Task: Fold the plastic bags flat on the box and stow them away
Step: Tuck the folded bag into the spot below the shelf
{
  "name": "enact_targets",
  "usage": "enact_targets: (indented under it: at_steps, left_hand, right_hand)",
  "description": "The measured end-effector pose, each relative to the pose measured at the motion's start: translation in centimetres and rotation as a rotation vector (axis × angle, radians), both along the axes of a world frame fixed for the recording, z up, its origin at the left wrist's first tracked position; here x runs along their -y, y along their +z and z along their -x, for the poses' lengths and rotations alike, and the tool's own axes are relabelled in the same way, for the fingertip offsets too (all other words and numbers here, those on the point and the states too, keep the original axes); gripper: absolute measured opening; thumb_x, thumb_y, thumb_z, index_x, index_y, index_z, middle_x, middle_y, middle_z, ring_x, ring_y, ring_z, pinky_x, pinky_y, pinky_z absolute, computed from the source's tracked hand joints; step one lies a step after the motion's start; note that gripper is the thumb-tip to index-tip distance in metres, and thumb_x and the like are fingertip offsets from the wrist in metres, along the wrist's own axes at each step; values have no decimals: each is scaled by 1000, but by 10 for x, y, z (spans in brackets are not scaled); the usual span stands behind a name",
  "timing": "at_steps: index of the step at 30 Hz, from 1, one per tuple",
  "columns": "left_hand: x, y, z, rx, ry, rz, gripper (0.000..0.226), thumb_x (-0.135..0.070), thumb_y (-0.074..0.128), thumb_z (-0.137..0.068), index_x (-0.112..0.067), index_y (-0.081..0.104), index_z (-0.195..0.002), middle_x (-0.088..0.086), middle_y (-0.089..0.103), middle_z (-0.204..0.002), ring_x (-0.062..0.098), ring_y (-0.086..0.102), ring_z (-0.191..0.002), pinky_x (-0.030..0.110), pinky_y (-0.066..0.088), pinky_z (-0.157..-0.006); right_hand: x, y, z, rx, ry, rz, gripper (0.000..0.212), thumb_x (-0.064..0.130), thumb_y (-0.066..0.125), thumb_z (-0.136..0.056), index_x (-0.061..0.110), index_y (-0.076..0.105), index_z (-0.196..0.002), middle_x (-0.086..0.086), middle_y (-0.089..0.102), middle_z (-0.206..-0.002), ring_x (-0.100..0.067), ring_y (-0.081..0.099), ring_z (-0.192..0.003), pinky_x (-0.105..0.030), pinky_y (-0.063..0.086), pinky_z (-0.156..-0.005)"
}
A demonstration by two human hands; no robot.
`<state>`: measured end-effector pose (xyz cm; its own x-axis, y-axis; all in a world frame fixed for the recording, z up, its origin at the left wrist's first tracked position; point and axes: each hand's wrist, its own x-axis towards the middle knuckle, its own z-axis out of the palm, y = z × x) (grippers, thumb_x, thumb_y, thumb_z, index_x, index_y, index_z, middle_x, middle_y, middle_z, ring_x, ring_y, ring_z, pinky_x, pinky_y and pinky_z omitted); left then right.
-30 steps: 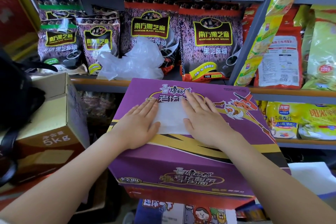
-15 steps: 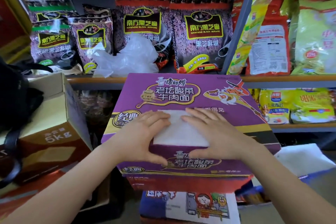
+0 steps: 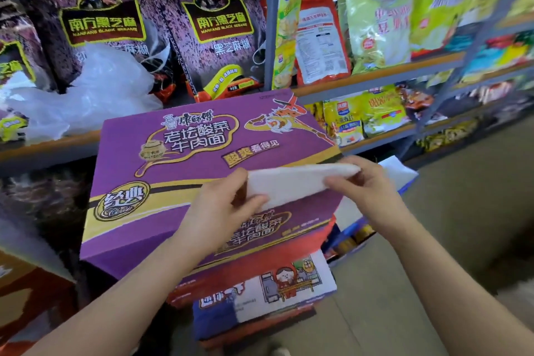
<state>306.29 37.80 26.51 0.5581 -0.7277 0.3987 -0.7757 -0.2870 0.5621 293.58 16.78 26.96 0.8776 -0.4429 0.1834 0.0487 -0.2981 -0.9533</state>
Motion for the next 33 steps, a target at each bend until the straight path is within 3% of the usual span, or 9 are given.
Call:
enact_targets:
  at_steps: [3, 6, 13, 17, 19, 22, 26, 29, 33]
  left_hand:
    - [20, 6, 13, -106, -54, 34, 28, -46, 59, -79, -19, 54, -81, -5, 60, -58, 6, 56, -63, 14, 39, -52]
    - [42, 18, 33, -9, -155, 79, 12, -42, 49, -83, -30, 50, -80, -17, 53, -54, 4, 54, -58, 9, 38, -50]
    - [144, 6, 71, 176, -291, -30, 21, -35, 41, -84, -21, 58, -84, -12, 57, -63, 6, 50, -53, 23, 42, -47]
    - [249, -48, 88, 65, -295, -282, 22, -32, 40, -89, -19, 57, -94, -9, 57, -78, 19, 59, -72, 34, 49, -59]
    - [296, -83, 86, 6, -212, -488, 20, -30, 40, -92, -18, 55, -99, -2, 61, -93, 23, 58, -88, 36, 47, -68]
    - [346, -140, 71, -139, -62, -707, 18, -28, 40, -93, -14, 52, -95, 9, 61, -100, 30, 57, -93, 39, 47, -73]
    - [381, -219, 44, -295, 96, -826, 25, -31, 35, -90, -12, 51, -90, 12, 62, -93, 32, 59, -86, 41, 50, -72]
    - [396, -274, 22, -331, 193, -906, 19, -24, 38, -92, -11, 51, -91, 13, 63, -93, 31, 60, -87, 37, 48, -69]
    - [406, -334, -9, -288, 308, -958, 15, -25, 38, -93, -13, 47, -93, 10, 61, -93, 28, 60, -82, 36, 45, -64]
  right_hand:
    - [10, 6, 4, 55, -190, -192, 12, 8, 62, -86, 20, 65, -84, 4, 69, -76, -10, 61, -71, -23, 49, -63]
    - [43, 15, 15, 88, -391, -174, 11, 23, 58, -86, 20, 59, -76, -6, 55, -76, -14, 51, -67, -27, 39, -59]
    - [168, -34, 47, -73, -575, -257, 16, 29, 61, -83, 16, 57, -75, -6, 56, -74, -20, 52, -68, -33, 41, -65]
    - [265, -86, 44, -276, -519, -284, 11, 19, 57, -89, 8, 59, -92, -11, 61, -86, -23, 58, -71, -33, 48, -65]
    - [312, -110, 30, -377, -449, -276, 8, 12, 52, -93, 5, 55, -95, -9, 58, -79, -19, 55, -66, -25, 47, -58]
    - [371, -154, 6, -550, -353, -162, 10, 9, 53, -91, 2, 53, -86, -8, 50, -69, -16, 45, -59, -16, 39, -45]
    - [421, -241, -26, -757, -257, -77, 21, 14, 55, -86, -7, 55, -85, -25, 55, -84, -34, 53, -78, -38, 43, -69]
    - [441, -302, -50, -864, -188, 4, 24, 10, 49, -88, 4, 40, -66, -13, 41, -68, -25, 40, -67, -35, 31, -64]
    - [466, -385, -88, -993, -76, 146, 13, 13, 45, -93, 6, 46, -82, -9, 43, -78, -25, 43, -80, -33, 34, -72]
